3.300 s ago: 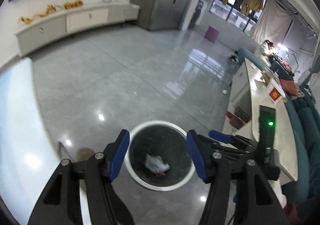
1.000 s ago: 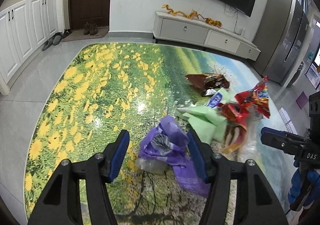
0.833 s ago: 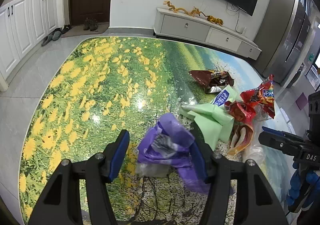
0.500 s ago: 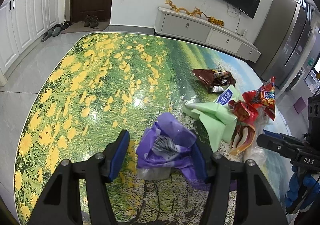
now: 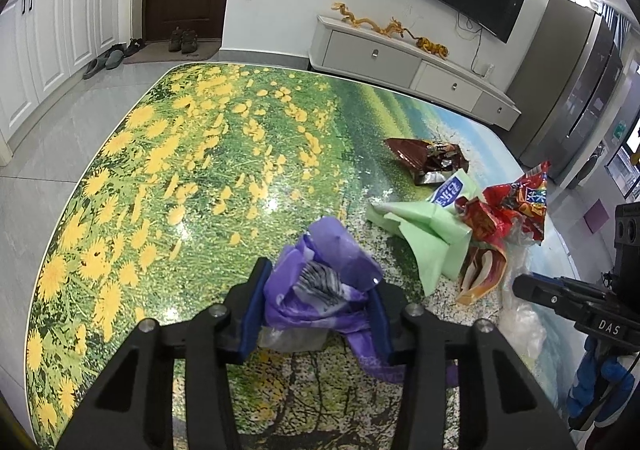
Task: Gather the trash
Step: 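Carry the purple bag with the left gripper toward the bin while the right carries a clear cup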
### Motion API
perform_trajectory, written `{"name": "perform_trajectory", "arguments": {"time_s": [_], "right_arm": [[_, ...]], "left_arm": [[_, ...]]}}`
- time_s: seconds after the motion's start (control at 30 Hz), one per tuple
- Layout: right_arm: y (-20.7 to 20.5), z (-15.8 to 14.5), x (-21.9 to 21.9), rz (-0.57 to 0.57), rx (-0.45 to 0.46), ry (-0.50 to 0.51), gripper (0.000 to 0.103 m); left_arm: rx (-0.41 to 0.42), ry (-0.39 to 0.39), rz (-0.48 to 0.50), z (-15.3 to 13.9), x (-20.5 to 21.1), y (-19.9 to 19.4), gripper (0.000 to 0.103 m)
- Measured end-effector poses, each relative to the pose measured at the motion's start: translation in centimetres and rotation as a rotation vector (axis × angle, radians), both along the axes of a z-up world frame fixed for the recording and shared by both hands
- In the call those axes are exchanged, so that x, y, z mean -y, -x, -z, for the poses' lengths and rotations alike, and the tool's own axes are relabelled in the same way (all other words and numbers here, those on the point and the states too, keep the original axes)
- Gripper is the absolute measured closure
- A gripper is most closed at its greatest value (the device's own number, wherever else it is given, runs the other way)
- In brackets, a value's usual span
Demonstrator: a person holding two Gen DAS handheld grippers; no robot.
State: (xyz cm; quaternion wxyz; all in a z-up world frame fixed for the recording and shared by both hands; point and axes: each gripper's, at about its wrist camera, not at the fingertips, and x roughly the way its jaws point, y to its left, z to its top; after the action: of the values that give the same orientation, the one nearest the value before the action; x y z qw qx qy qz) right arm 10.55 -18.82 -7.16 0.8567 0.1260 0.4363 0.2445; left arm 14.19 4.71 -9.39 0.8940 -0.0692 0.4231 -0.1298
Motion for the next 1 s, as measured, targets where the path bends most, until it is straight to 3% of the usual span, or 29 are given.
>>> {"name": "perform_trajectory", "arguments": {"time_s": [1.0], "right_arm": [[7.0,-3.7,1.8,0.015,0.087,-0.035,0.095]], "left_arm": [[0.051,0.046,0.014,-3.8,-0.2,7.3,0.064]]}}
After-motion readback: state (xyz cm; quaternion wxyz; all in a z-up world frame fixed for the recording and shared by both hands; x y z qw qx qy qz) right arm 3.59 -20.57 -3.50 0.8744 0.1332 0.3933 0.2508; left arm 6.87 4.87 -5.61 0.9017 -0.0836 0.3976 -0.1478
